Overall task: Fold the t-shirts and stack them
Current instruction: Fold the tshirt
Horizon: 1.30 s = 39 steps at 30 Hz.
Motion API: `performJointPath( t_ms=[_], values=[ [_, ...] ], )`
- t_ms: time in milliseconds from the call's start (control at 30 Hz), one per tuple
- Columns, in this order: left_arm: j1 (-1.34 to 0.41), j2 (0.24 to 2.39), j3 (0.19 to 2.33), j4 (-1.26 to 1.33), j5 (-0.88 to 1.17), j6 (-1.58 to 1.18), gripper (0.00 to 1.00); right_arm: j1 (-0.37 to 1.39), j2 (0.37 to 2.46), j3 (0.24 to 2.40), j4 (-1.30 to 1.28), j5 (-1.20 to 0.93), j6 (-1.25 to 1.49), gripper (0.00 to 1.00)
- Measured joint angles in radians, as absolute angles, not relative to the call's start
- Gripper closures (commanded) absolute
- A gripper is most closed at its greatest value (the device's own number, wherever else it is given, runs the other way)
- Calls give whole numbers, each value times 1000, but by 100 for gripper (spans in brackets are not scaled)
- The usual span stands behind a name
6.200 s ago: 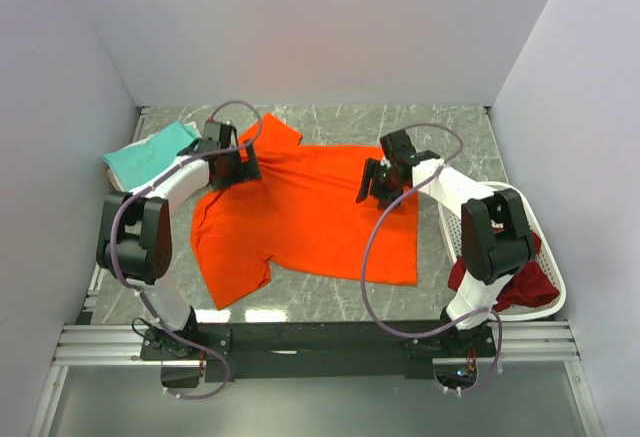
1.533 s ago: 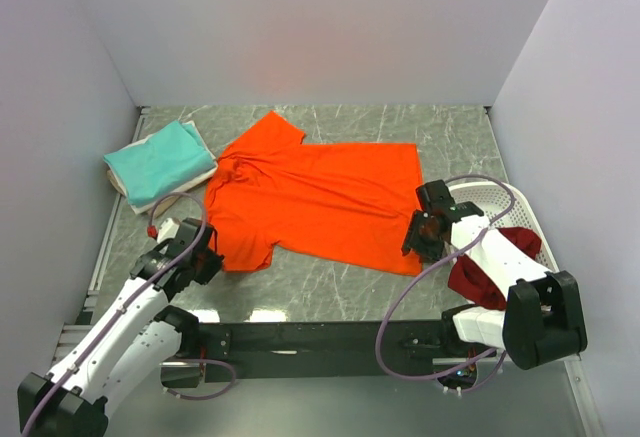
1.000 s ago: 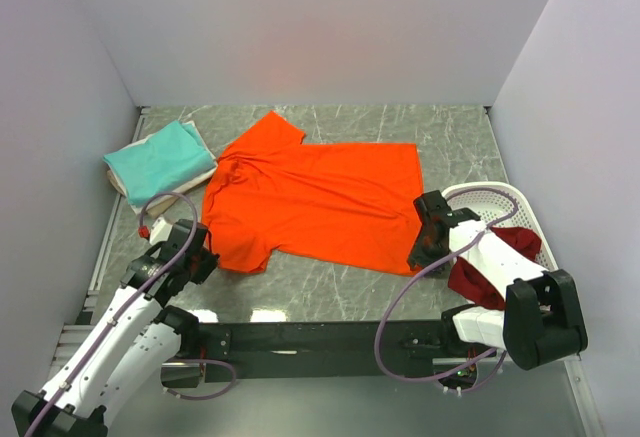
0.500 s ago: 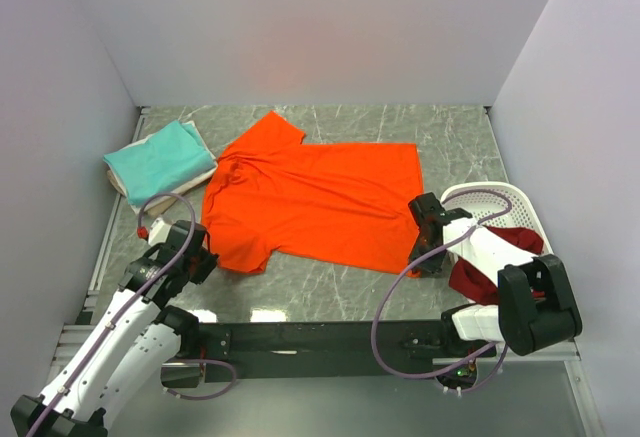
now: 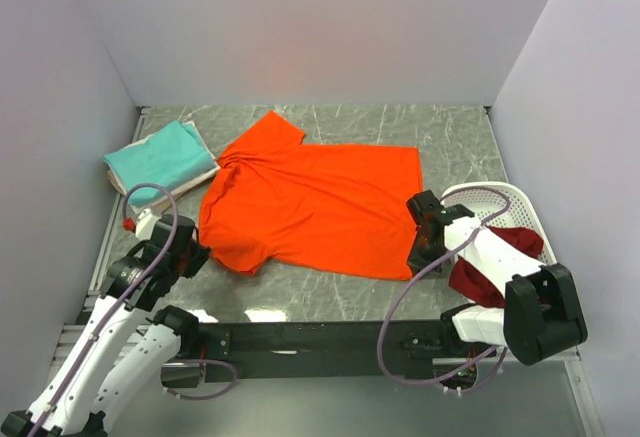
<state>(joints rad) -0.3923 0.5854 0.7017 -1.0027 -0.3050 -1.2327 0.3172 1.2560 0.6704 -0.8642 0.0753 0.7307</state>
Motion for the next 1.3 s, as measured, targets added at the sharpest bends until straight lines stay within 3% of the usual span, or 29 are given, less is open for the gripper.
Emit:
performJointPath(
  t_ms=[667,1100,1300],
  values=[
    [-392,482,753,-1256,-240,-1177,99,427,1167,778,-1145,53,743,100],
    [-392,779,815,-1036,-222,-973,100,415,1251,764,-1055,5,740,100],
    [-392,914,844,-889,-194,-874,100,321,1283,788,-1024,-5,698,100]
  ],
)
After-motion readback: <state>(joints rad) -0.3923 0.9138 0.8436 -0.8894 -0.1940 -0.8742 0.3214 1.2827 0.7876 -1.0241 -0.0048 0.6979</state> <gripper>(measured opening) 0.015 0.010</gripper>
